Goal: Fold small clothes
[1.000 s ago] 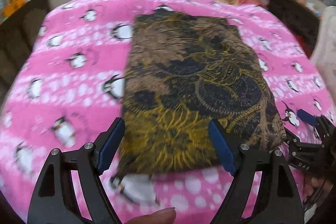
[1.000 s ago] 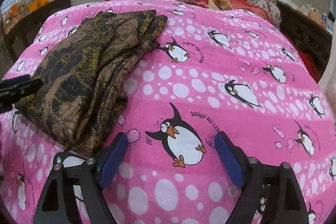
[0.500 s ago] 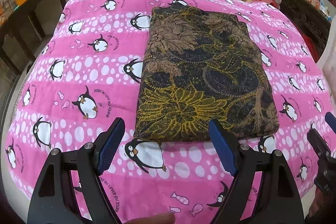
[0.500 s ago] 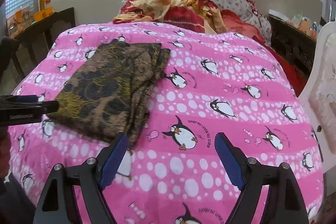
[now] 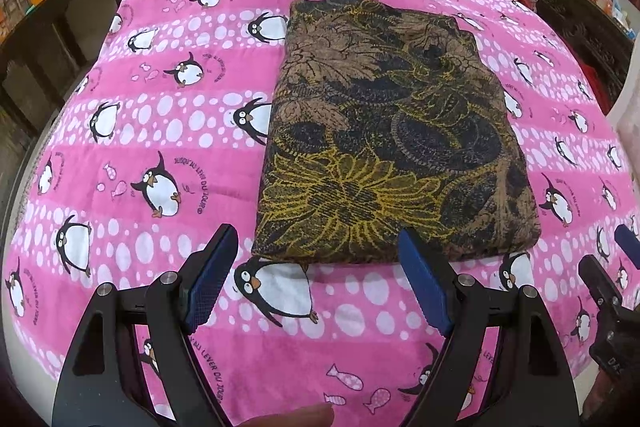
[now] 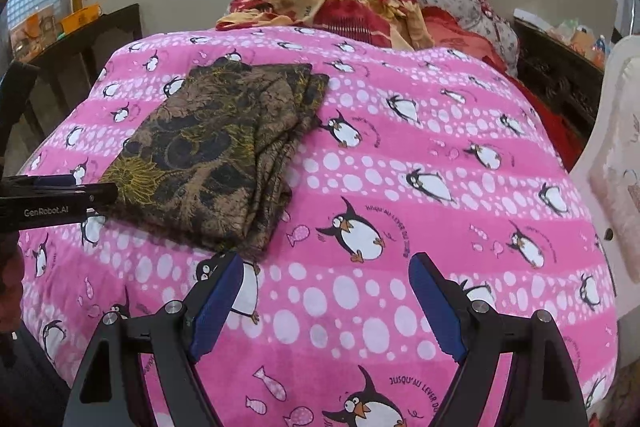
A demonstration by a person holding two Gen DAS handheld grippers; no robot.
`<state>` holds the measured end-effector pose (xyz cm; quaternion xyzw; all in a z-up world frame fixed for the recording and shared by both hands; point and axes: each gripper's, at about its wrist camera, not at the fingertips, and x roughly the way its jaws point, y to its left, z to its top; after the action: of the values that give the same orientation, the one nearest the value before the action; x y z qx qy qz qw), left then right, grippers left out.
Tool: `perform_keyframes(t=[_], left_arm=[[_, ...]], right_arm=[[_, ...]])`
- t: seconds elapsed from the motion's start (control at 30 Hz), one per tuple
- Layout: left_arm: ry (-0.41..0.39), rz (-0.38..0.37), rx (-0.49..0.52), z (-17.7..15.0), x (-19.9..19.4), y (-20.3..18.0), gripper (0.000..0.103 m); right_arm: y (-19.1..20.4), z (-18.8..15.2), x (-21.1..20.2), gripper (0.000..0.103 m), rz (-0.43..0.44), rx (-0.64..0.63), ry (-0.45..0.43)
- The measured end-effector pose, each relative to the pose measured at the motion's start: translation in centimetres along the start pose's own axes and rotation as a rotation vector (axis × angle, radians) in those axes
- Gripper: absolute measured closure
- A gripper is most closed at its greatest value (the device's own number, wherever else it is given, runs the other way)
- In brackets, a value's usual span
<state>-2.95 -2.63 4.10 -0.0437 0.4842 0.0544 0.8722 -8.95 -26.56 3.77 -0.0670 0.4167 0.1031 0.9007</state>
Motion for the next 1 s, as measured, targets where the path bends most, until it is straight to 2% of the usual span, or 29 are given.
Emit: perform_keyframes(t=[0.17,0.3,0.43,0.57,0.6,0.67,0.77,0.87,1.0], left_arm=[[0.008,0.006,0.003,0.3,0.5,-0.1,0.021],[0.015,0.012,0.005,0.5,1.0,-0.3,0.021],[0.019,0.014,0.008,0.8,1.5,-0.4,0.021],[0.019,0.015,0.008,1.2,1.7,-0.5,0.021],[0.017,0.016,0.008,1.3,1.7,-0.5,0.021],[0.005,0.016,0.005,1.7,1.6,-0.5,0.021],[-0.017,0.012,0.012,3.3,1.4,-0.7,0.021],[-0.074,0.002,0.020,5.7,1.5,-1.3,0.021],[-0.112,-0.060,0.000,10.3,4.0,-1.2,0.021]], right_arm=[[-0.5,-0.2,0.7,0.020,0.011,0.019,-0.001],[-1.0,0.1,1.0,0.020,0.016,0.041,-0.060],[-1.2,1.5,1.9,0.019,0.044,0.012,-0.072],[-1.2,2.9,2.2,0.019,0.017,0.014,-0.077],[-1.2,3.3,2.3,0.018,0.006,0.012,-0.082],[-1.4,4.0,2.7,0.006,0.006,0.031,-0.081],[-1.9,5.1,3.5,0.005,-0.002,0.066,-0.079],[-1.9,6.5,4.4,0.005,-0.030,0.070,-0.096],[-1.3,9.7,7.1,0.005,-0.034,0.077,-0.103]])
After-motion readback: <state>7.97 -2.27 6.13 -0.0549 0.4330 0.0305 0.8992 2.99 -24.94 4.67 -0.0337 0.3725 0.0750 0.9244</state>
